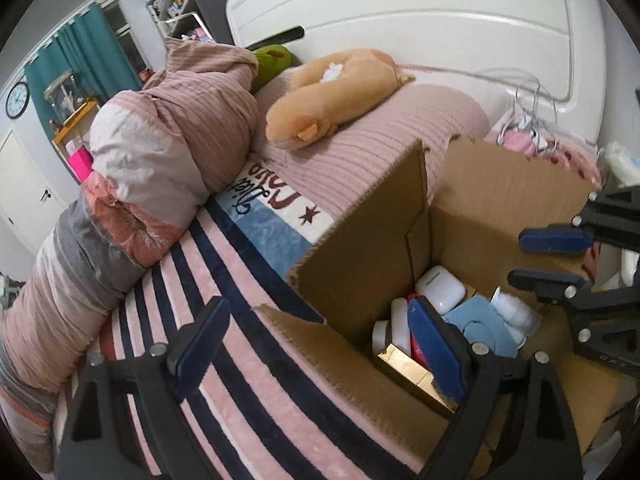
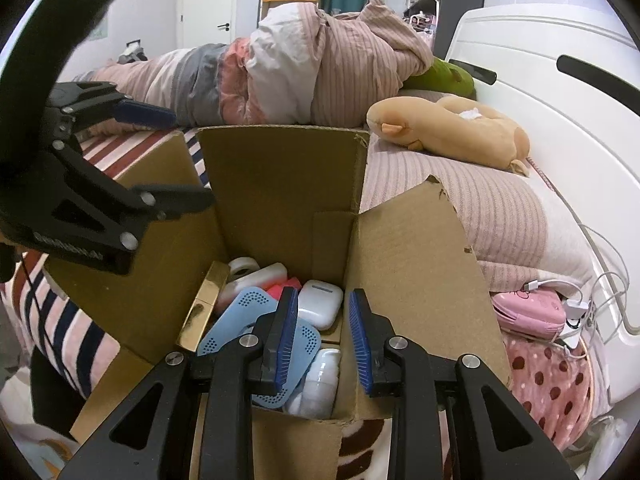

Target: Organize rigid objects

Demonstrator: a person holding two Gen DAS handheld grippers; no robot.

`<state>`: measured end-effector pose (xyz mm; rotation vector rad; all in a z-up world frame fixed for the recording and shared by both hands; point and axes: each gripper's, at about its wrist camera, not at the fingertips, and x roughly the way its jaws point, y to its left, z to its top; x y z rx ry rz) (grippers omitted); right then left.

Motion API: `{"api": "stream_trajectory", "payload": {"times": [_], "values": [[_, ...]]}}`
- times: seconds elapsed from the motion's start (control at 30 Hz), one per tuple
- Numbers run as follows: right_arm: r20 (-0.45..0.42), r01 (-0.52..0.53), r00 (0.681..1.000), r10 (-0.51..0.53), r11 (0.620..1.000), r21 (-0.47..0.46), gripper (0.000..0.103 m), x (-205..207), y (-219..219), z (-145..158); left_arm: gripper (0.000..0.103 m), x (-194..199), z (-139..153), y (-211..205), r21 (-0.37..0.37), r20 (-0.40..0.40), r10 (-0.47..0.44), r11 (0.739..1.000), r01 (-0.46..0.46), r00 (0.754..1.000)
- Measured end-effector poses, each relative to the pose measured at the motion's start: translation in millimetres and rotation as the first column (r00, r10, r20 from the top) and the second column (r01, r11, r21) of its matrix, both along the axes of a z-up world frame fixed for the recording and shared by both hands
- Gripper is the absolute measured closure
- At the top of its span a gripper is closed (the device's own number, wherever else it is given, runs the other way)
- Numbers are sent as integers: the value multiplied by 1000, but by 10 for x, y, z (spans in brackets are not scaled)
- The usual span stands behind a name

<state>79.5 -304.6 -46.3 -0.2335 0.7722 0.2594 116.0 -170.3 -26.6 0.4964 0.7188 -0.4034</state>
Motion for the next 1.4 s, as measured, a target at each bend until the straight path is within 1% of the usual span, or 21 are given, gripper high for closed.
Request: {"api": "stream_trajectory", "payload": {"times": [0.13,0.17,0.27,0.33,0.4,0.43,0.47,0.5,0.53,0.6,0.63,0.7,0.77,0.83,0.9,1.0,1.4], "values": [[-9,-32,999,32,999,28,78,-18,32,76,14,-133,180,184,-93,18,29,995,-27,999],[-6,-44,999,44,998,36,74,-20,30,100,14,-182,238,255,-122,21,41,992,-38,999],[10,-94,996,93,993,74,68,-45,60,227,14,-371,409,471,-205,43,92,975,-82,995],[43,-138,990,134,986,93,60,-72,93,359,10,-505,519,613,-253,63,142,960,-122,988],[83,-165,984,158,982,87,43,-118,134,459,9,-644,610,755,-293,88,191,943,-158,978],[106,-176,980,167,981,81,38,-136,153,511,5,-732,657,848,-313,101,224,932,-183,969],[135,-190,974,179,979,75,29,-161,170,570,2,-785,682,910,-326,108,247,924,-201,963],[157,-204,969,190,976,75,22,-183,180,611,2,-850,711,996,-349,116,281,910,-226,953],[179,-221,962,204,972,79,19,-204,191,659,2,-880,727,1064,-364,118,303,899,-243,946],[228,-249,948,220,963,105,8,-248,199,747,2,-966,740,1211,-401,114,363,869,-291,925],[246,-255,944,220,960,119,6,-262,199,777,2,-1005,734,1296,-416,112,392,853,-315,913],[283,-286,930,233,944,163,5,-293,192,837,2,-1057,711,1385,-427,106,425,836,-345,899],[301,-319,920,251,925,204,5,-315,193,871,2,-1102,674,1469,-439,91,452,818,-372,887],[311,-337,914,260,914,228,5,-333,199,878,2,-1129,637,1533,-445,79,470,806,-391,879],[313,-341,914,260,909,241,5,-337,219,871,2,-1150,618,1567,-447,76,483,799,-403,872],[305,-338,916,260,910,241,5,-329,256,857,2,-1184,601,1593,-449,73,490,794,-410,869],[301,-329,921,248,909,255,5,-367,235,822,2,-1235,595,1589,-442,78,494,796,-414,866]]}}
